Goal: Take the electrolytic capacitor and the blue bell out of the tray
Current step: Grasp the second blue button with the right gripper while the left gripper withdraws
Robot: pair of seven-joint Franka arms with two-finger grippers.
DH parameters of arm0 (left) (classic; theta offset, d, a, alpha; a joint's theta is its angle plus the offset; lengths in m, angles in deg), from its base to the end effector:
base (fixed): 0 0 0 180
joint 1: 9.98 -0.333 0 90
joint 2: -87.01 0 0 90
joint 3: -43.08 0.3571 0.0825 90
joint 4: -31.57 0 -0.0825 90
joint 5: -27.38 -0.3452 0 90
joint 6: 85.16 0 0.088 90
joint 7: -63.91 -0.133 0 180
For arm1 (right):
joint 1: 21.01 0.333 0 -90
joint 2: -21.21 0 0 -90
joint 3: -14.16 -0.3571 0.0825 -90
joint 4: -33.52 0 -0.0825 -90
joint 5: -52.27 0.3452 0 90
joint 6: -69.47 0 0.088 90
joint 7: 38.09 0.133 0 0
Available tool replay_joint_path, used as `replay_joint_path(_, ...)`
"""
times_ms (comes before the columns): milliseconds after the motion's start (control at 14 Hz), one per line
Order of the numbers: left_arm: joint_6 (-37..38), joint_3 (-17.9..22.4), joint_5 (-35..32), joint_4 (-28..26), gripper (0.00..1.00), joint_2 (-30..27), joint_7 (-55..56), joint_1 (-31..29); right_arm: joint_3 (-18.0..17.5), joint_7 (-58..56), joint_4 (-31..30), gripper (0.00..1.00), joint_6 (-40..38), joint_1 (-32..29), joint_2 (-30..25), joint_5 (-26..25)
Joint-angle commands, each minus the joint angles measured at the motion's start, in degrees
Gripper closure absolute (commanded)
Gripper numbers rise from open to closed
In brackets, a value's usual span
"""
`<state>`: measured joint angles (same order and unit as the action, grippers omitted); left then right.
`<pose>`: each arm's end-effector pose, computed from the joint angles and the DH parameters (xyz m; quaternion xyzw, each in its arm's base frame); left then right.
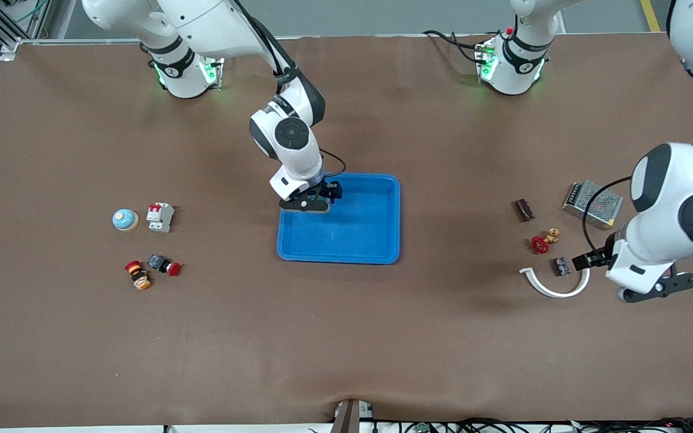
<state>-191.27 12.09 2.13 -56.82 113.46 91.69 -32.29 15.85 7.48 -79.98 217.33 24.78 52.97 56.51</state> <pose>0.6499 0.0018 0.4348 -0.9884 -0.1139 0.0087 0.0998 0.4422 0.4297 0.2278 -0.9988 0.0413 -0.0074 0.0252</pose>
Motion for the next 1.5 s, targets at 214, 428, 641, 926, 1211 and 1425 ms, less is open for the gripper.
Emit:
replay_joint_path(214, 4.33, -2.67, 4.94, -0.91, 0.00, -9.56, -2.12, -0.54, 0.85, 0.66, 0.12, 0.11, 0.58, 1.67, 0.85, -0.46)
replay_joint_path(428, 5.74, -3.64, 5.12, -0.12, 0.00, -12.02, -5.00, -0.45, 0.94, 0.66, 0.12, 0.56, 0.49, 1.67, 0.85, -0.46)
replay_joint_path(641, 8.81, -3.12, 9.67, 1.03, 0.00, -15.09, -8.61, -0.19, 0.94, 0.57, 0.21, 0.74, 0.49, 1.67, 0.76, -0.46)
replay_joint_path(926, 11.62, 6.61, 13.02, 0.76, 0.00, -19.93, -11.78, 8.57, 1.03, -0.48, 0.56, 0.74, -2.57, 0.97, -2.65, -0.55)
replay_joint_path(1211, 14.43, 14.63, 19.25, -0.37, 0.00, -24.15, -15.90, 15.88, 4.01, -11.51, 1.79, 0.74, -17.92, -2.27, -11.78, -0.64)
replay_joint_path(1425, 17.33, 19.82, 19.71, -0.46, 0.00, -25.38, -18.55, 20.02, 4.81, -27.76, 1.09, 0.74, -26.12, -10.60, -18.47, -0.55)
